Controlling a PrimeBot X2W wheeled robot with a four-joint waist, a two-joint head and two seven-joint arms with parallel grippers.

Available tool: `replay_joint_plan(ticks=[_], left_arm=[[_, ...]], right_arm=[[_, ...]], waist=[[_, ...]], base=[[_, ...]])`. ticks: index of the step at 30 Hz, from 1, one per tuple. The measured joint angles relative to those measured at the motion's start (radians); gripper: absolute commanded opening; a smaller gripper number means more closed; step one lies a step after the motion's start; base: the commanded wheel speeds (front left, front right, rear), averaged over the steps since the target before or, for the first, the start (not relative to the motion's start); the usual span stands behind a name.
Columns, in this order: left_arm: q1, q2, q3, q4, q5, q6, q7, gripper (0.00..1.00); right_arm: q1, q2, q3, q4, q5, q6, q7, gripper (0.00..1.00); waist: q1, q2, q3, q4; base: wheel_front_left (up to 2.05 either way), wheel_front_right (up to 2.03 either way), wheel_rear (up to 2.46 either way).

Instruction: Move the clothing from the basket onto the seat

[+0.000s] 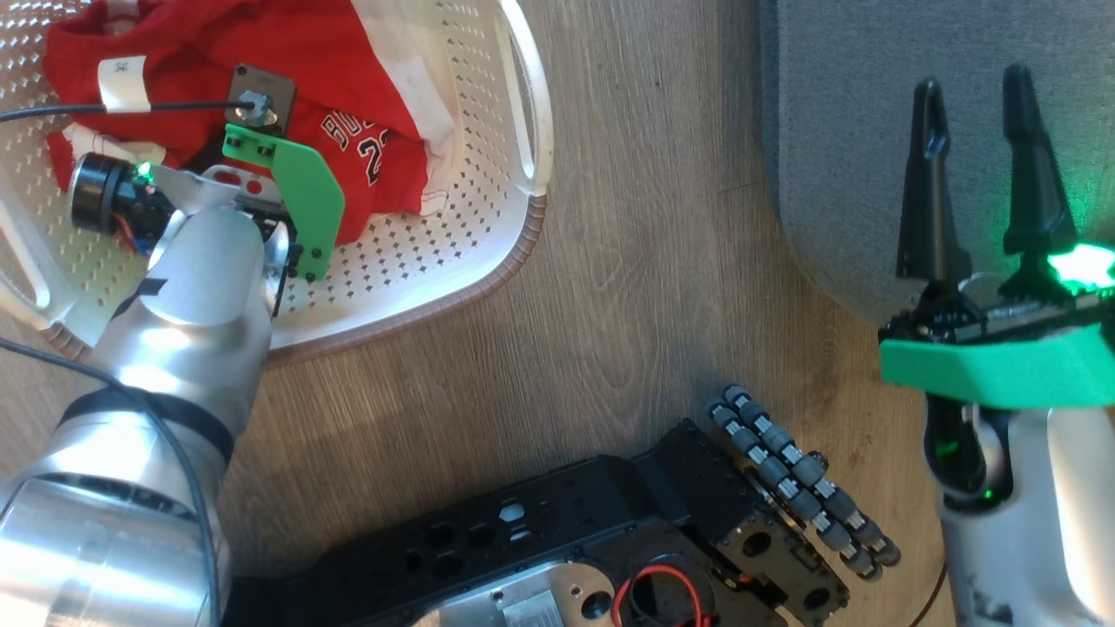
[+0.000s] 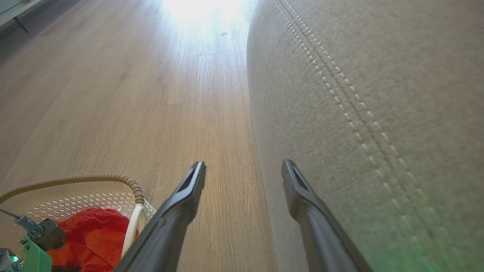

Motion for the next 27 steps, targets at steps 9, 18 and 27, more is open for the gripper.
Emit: replay_joint_plan(ticks=[9, 18, 27], left_arm=[[-0.026, 0.01, -0.009, 0.002, 0.002, 0.026, 0.088, 1.0], [-0.032, 0.017, -0.059, 0.002, 0.022, 0.016, 0.198, 0.48], [-0.033, 0.028, -0.081, 0.002, 0.035, -0.014, 0.214, 0.0]], right_arm=[[0.071, 0.0, 0.014, -0.029, -0.007, 0.0, 0.001, 1.0], [0.084, 0.0, -0.004, -0.055, -0.023, -0.001, 0.002, 1.0], [0.087, 0.0, -0.011, -0.064, -0.023, -0.001, 0.002, 1.0]], waist=[[-0.0001, 0.0, 0.009, 0.0], [-0.0001, 0.0, 0.021, 0.017], [-0.0001, 0.0, 0.027, 0.024]], base=[[0.0, 0.0, 0.0], [0.0, 0.0, 0.0], [0.0, 0.0, 0.0]])
